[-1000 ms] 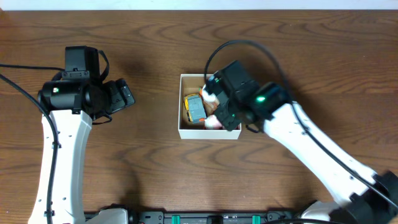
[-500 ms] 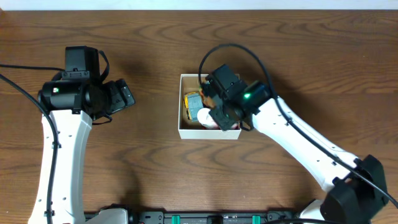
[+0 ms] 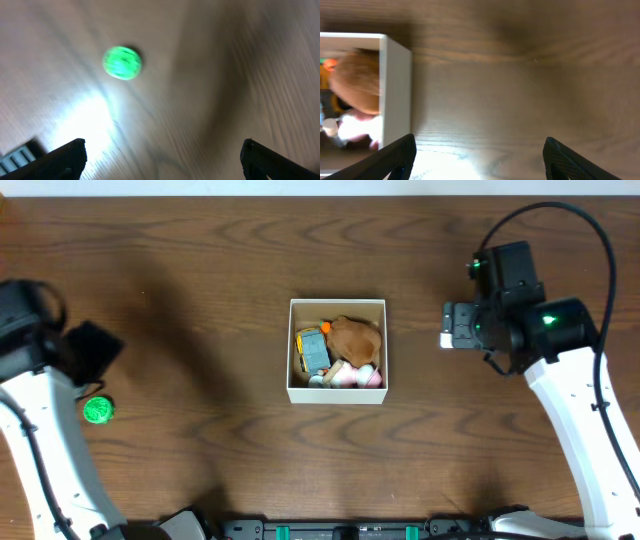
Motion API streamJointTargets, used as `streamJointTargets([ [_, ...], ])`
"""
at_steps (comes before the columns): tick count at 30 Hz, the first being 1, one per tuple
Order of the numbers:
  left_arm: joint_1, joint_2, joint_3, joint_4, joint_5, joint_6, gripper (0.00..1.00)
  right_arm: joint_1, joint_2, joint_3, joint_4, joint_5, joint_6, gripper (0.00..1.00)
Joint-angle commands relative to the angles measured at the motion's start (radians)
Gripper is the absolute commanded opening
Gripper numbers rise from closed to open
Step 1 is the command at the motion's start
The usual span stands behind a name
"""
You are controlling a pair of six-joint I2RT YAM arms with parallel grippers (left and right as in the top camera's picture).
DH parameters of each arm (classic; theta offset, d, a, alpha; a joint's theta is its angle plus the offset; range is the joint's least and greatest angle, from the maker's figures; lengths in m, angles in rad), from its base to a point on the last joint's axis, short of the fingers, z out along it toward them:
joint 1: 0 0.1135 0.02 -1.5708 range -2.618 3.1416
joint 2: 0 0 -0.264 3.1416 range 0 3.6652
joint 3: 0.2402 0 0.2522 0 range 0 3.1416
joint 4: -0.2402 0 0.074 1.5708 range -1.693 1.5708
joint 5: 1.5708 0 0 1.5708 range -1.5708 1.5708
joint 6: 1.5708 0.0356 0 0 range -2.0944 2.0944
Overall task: Pack container
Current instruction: 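Carry the paddle-ball toy into the box and release it, then reach the left gripper to the green round toy and grasp it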
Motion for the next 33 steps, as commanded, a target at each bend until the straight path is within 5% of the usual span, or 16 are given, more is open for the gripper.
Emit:
streamJointTargets([
  [1,0.113,0.045,-0.011,0.024,-0.013,-0.067,0.98,-0.040,0.006,-0.024,-0.014,-0.053,0.015,0.82],
  [20,0.205,0.579,-0.024,0.178,0.069,0.013,0.98,-0.037,0.006,-0.040,-0.018,-0.054,0.000,0.83],
  [33,0.205,0.671,-0.026,0.220,0.069,0.032,0.98,-0.037,0.006,-0.040,-0.014,-0.054,0.000,0.83],
])
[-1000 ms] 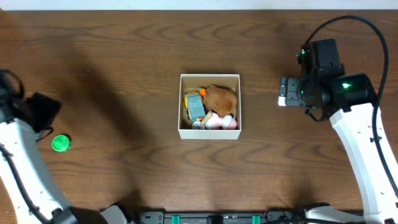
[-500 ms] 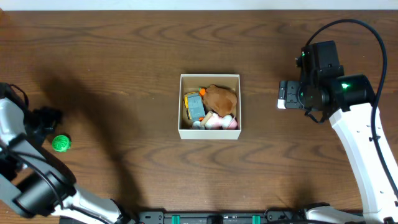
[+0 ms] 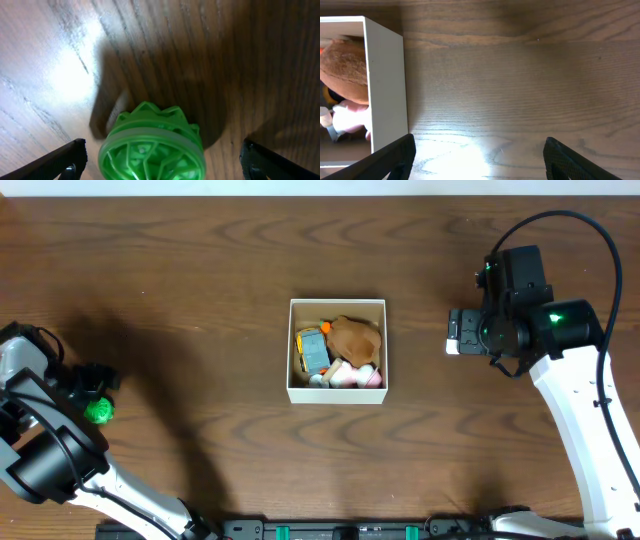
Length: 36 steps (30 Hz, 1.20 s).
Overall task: Pack container
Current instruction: 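Reach the left gripper to the green round toy and grasp it, then carry the green toy right into the box and release it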
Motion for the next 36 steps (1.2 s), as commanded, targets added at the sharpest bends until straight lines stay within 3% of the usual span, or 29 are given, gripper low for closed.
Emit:
streamJointTargets([
  [1,0.003,0.029,-0.009,0.008,-0.009,0.016,1.00,0.000,0.006,-0.006,0.001,-0.003,0.000,0.83],
  [12,0.003,0.029,-0.010,-0.011,-0.008,0.016,0.61,0.000,0.006,-0.006,0.001,0.000,0.000,0.83],
  [17,0.003,0.029,-0.010,-0.017,-0.008,0.016,0.49,0.000,0.006,-0.006,0.001,0.000,0.000,0.83],
  [29,-0.006,0.006,0.002,-0.019,0.036,0.013,0.28,0.000,0.006,-0.006,0.001,0.008,0.000,0.83],
  [36,-0.138,-0.177,0.055,-0.039,0.039,0.026,0.23,-0.002,0.006,-0.006,0.030,0.007,0.003,0.83],
])
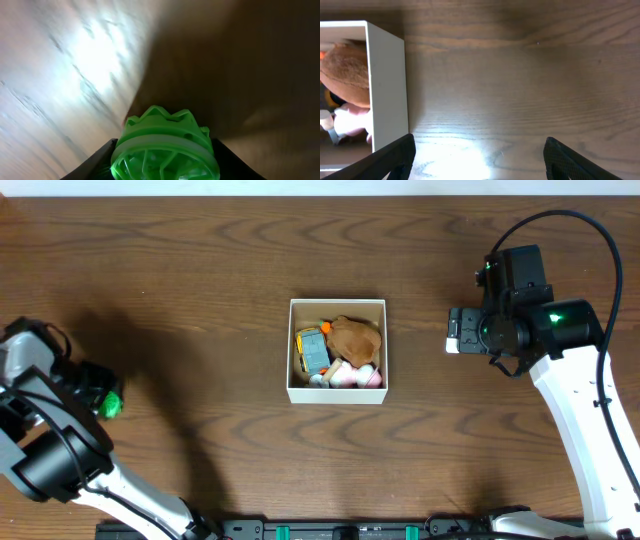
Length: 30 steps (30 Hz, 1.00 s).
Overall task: Pack container
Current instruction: 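Carry the green toy right into the box and release it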
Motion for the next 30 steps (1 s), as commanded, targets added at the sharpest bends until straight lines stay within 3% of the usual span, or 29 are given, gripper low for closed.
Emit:
streamJointTargets([
  [1,-0.103,-0.170,0.057,-0.005,0.022,0.026,0.23,-0.002,0.006,-0.006,0.019,0.006,0.018,0.83],
  [7,-0.413,-0.462,0.060,-0.009,0.022,0.137,0.20,-0.023,0.006,-0.006,0.061,0.005,0.066,0.83],
  [13,-0.790,-0.613,0.060,0.045,0.018,0.255,0.20,-0.037,0.006,-0.006,0.070,0.005,0.065,0.83],
  [21,-1.101,-0.526,0.059,0.081,0.018,0.269,0.20,-0.037,0.006,-0.006,0.070,0.005,0.064,0.83],
  [30,-1.223,-0.306,0.059,0.077,0.018,0.268,0.21,-0.037,0.006,-0.006,0.069,0.006,0.064,0.83],
])
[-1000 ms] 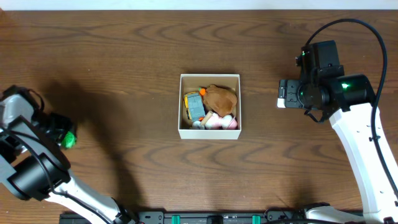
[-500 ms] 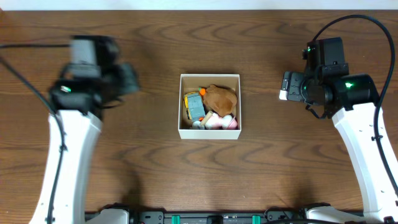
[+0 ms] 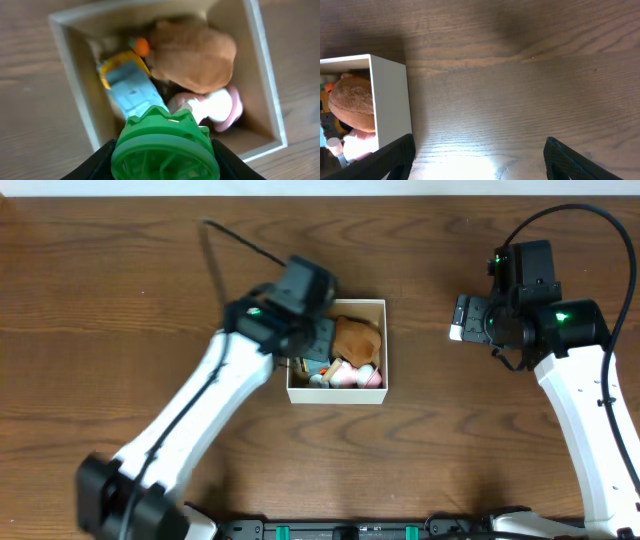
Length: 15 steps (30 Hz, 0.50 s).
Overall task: Pack container
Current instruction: 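Carry the green toy right into the box and release it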
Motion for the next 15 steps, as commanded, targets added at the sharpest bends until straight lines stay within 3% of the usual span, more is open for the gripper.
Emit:
streamJointTargets([
  [1,-0.008,0.062,0.004,-0.006,-0.005,0.023,0.21,-0.006,0.006,-0.005,0.002,0.004,0.013,0.83],
  [6,-0.008,0.121,0.004,-0.029,0.016,0.024,0.30,-0.006,0.006,-0.005,0.002,0.004,0.013,0.84],
  [7,-0.008,0.124,0.003,-0.029,0.016,0.024,0.36,-0.006,0.006,-0.005,0.002,0.004,0.013,0.83],
  [10,-0.008,0.117,0.004,-0.028,0.015,0.024,0.69,-0.006,0.006,-0.005,0.002,0.004,0.013,0.84],
  [11,-0.007,0.114,0.004,-0.029,0.014,0.025,0.76,-0.006,0.006,-0.005,0.002,0.005,0.013,0.83],
  [15,-0.005,0.077,0.004,-0.029,-0.010,0.024,0.88,-0.006,0.006,-0.005,0.000,0.005,0.002,0.84],
])
